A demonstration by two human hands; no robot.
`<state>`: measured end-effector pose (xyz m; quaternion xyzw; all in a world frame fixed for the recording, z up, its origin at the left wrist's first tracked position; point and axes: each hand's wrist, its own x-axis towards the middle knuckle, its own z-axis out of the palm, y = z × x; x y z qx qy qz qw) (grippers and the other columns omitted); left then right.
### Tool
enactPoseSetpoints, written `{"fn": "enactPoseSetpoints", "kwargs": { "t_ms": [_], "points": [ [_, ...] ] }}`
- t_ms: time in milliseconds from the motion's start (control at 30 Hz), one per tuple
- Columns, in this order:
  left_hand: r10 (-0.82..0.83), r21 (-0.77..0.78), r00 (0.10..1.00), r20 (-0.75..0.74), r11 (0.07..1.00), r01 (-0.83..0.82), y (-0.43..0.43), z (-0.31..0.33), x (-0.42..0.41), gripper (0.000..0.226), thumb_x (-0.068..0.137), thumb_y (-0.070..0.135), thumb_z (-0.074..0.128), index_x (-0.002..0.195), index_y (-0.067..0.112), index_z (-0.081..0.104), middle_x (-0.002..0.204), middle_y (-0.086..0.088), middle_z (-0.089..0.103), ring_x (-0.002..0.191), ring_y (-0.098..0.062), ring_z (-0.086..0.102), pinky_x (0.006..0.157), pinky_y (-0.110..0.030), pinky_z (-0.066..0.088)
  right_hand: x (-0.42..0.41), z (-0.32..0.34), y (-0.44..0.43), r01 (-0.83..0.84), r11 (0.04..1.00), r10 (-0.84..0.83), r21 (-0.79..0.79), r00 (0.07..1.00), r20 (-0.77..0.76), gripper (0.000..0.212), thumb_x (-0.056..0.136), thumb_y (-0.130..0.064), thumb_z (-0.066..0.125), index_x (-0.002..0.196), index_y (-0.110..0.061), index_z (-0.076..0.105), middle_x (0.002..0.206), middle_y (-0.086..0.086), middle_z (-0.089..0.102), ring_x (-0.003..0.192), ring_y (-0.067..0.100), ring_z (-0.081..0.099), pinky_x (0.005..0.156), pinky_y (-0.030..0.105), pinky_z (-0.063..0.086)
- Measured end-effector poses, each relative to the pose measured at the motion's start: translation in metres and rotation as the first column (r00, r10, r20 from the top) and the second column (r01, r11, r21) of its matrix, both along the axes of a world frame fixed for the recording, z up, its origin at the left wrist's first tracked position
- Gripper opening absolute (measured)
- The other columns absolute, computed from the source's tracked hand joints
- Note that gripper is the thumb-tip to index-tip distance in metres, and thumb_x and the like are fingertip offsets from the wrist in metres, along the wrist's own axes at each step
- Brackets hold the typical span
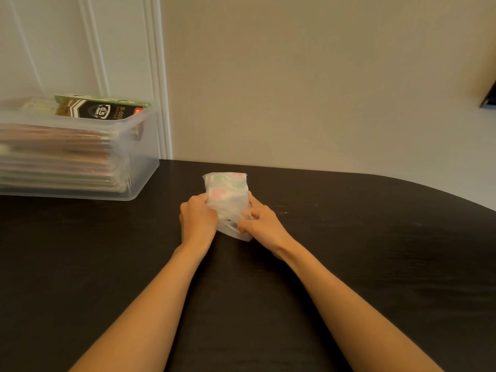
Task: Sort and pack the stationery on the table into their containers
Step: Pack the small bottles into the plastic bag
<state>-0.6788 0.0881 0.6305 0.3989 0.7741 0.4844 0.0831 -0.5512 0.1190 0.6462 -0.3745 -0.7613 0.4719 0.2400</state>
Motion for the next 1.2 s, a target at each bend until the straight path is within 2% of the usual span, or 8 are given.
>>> {"fn": "enactPoseSetpoints", "kwargs": {
  "t_ms": [67, 167, 300, 467, 600, 733, 967, 1200],
  "points": [
    [-0.007, 0.001, 1.000, 0.017, 1.000, 0.007, 0.002, -0.001, -0.003, 0.037, 0.092, -0.002, 0.036, 0.110, 0.011, 0.067, 0.096, -0.010, 0.063, 0.080, -0.021, 0.057, 0.061, -0.031, 0.048, 0.001, -0.001, 0.002, 0.007, 1.000, -0.006, 0.021, 1.000, -0.021, 0.011, 0.079, -0.004, 0.055, 0.088, -0.002, 0.062, 0.149, -0.007, 0.035, 0.115, 0.025, 0.052, 0.097, 0.045, 0.046],
    [-0.058, -0.037, 0.998, 0.025, 0.998, 0.059, 0.003, -0.001, -0.006, 0.034, 0.094, 0.005, 0.039, 0.110, 0.015, 0.066, 0.096, -0.008, 0.063, 0.079, -0.018, 0.055, 0.055, -0.023, 0.040, 0.003, 0.000, 0.000, 0.049, 0.997, -0.046, 0.054, 0.997, -0.064, 0.029, 0.079, 0.000, 0.054, 0.056, -0.014, 0.044, 0.142, -0.005, 0.044, 0.115, 0.029, 0.051, 0.094, 0.042, 0.046],
    [-0.202, -0.062, 0.977, 0.062, 0.977, 0.206, -0.009, 0.007, -0.002, 0.022, 0.086, 0.023, 0.061, 0.107, 0.018, 0.059, 0.099, 0.002, 0.059, 0.084, -0.011, 0.050, 0.061, -0.021, 0.038, 0.010, 0.004, -0.009, 0.104, 0.985, -0.092, 0.134, 0.991, -0.092, 0.026, 0.081, 0.002, 0.054, 0.056, -0.005, 0.054, 0.139, -0.009, 0.048, 0.115, 0.016, 0.052, 0.072, 0.015, 0.046],
    [-0.128, -0.097, 0.992, -0.025, 0.987, 0.125, -0.014, 0.003, -0.005, 0.017, 0.086, 0.017, 0.061, 0.102, 0.012, 0.062, 0.097, -0.005, 0.061, 0.082, -0.016, 0.053, 0.063, -0.026, 0.041, 0.010, -0.006, -0.011, 0.069, 0.969, -0.063, 0.235, 0.997, -0.034, 0.031, 0.083, -0.001, 0.053, 0.053, -0.005, 0.053, 0.125, -0.009, 0.058, 0.082, 0.036, 0.060, 0.068, 0.035, 0.047],
    [-0.085, -0.148, 0.981, -0.173, 0.987, 0.059, -0.010, 0.002, 0.000, 0.007, 0.091, 0.014, 0.053, 0.089, 0.010, 0.058, 0.095, -0.008, 0.057, 0.077, -0.017, 0.051, 0.058, -0.024, 0.036, 0.010, -0.018, 0.002, 0.004, 0.964, -0.036, 0.267, 0.993, 0.113, 0.028, 0.082, -0.003, 0.053, 0.055, -0.005, 0.043, 0.143, -0.004, 0.044, 0.047, 0.006, 0.045, 0.064, 0.022, 0.033],
    [-0.056, -0.195, 0.980, -0.193, 0.981, 0.018, -0.006, 0.002, 0.000, 0.014, 0.093, 0.012, 0.047, 0.080, 0.009, 0.053, 0.097, -0.013, 0.053, 0.075, -0.020, 0.047, 0.059, -0.026, 0.035, 0.007, -0.023, 0.011, -0.038, 0.964, -0.009, 0.262, 0.984, 0.179, 0.017, 0.082, -0.002, 0.049, 0.083, 0.015, 0.052, 0.147, -0.005, 0.038, 0.047, -0.010, 0.048, 0.066, 0.015, 0.025],
    [-0.037, -0.187, 0.981, -0.192, 0.982, 0.001, -0.003, 0.004, 0.003, 0.016, 0.092, 0.008, 0.045, 0.082, 0.003, 0.056, 0.098, -0.013, 0.051, 0.075, -0.019, 0.045, 0.059, -0.027, 0.034, 0.008, -0.017, 0.008, -0.047, 0.973, 0.008, 0.226, 0.986, 0.167, 0.022, 0.086, -0.002, 0.045, 0.097, 0.000, 0.064, 0.148, -0.008, 0.036, 0.050, 0.004, 0.039, 0.057, 0.017, 0.033],
    [-0.091, -0.168, 0.986, -0.141, 0.984, 0.067, -0.008, 0.001, 0.003, 0.014, 0.093, 0.019, 0.049, 0.090, 0.010, 0.060, 0.097, -0.010, 0.057, 0.080, -0.021, 0.053, 0.063, -0.029, 0.043, 0.014, -0.013, -0.008, 0.180, 0.945, -0.198, 0.273, 0.980, 0.036, 0.022, 0.082, -0.003, 0.052, 0.064, -0.010, 0.042, 0.116, 0.015, 0.061, 0.090, 0.007, 0.060, 0.069, 0.035, 0.049]
  ]
}}
